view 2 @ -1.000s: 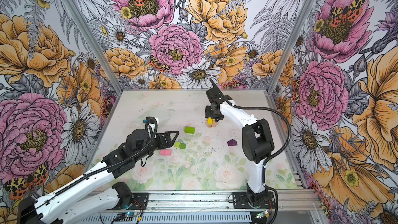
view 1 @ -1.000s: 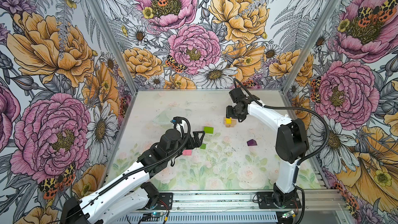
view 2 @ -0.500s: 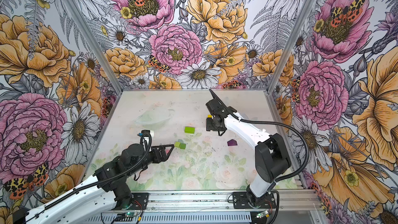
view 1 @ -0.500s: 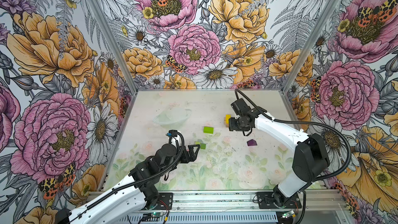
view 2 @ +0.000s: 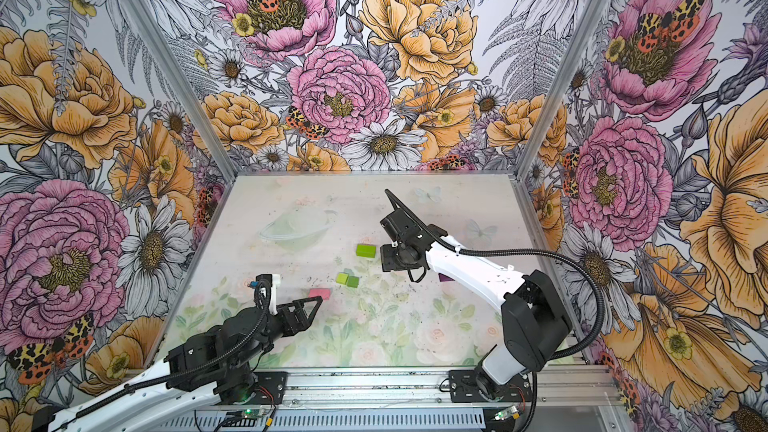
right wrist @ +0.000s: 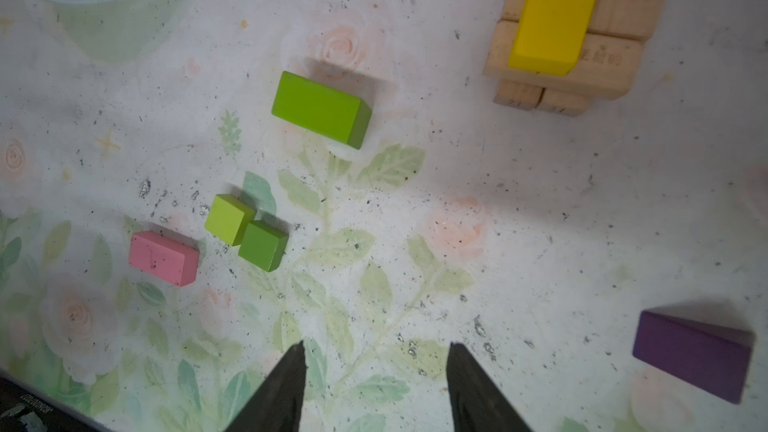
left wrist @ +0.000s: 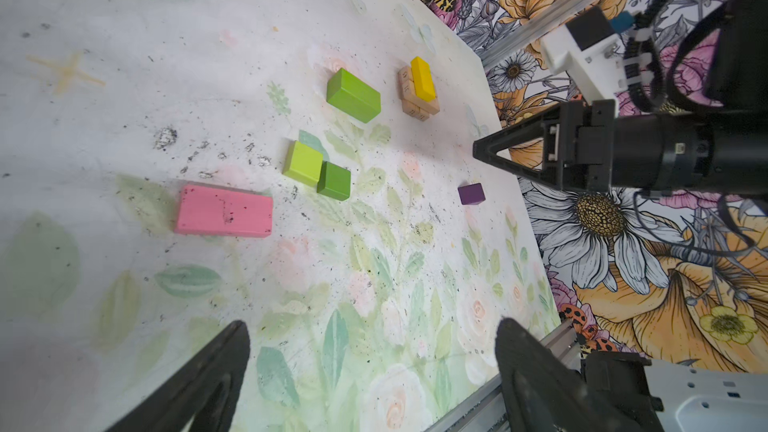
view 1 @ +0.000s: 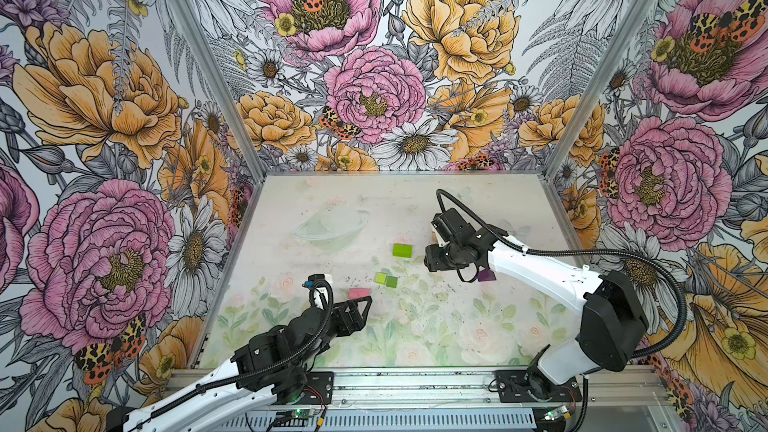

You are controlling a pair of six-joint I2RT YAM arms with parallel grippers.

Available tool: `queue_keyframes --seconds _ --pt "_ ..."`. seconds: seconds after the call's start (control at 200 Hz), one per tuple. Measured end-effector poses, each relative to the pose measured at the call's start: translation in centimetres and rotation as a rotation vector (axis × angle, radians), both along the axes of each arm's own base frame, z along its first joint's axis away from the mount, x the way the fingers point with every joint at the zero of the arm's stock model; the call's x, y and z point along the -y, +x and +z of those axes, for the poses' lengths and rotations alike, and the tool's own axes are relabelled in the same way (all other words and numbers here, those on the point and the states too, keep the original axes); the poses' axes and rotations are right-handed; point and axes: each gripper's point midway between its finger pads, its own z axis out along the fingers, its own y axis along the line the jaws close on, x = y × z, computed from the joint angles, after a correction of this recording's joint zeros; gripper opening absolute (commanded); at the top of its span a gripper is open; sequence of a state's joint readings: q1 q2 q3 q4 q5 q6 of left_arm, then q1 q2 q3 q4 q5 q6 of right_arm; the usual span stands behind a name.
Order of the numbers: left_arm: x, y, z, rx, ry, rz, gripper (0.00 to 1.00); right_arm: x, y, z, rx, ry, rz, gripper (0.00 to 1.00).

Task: Build the wood block tower

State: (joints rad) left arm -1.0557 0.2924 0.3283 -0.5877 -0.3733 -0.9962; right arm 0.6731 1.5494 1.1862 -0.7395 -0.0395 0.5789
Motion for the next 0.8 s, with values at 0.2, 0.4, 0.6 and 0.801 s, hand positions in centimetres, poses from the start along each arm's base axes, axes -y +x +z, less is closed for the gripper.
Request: queue_keyframes --seconds 0.2,0.4,0.6,0.801 --pt "-1.1 0.1 -1.2 -0.034 0.037 0.052 0.90 -0.4 0.3 -0.1 0.004 0.010 0.004 0.57" --pt "-2.9 1.4 -3.2 -0.103 0.110 0.157 0.87 -0.5 0.5 0.1 0.011 0.011 0.011 0.57" --pt "-4.3 3.1 -6.1 -0.223 0.190 0.220 0.91 0.1 1.2 0.2 0.017 0.013 0.002 0.60" --pt "-3.5 3.4 -8.6 -0.343 0.332 0.138 0.91 1.5 2.1 0.9 0.020 0.043 -0.028 0.74"
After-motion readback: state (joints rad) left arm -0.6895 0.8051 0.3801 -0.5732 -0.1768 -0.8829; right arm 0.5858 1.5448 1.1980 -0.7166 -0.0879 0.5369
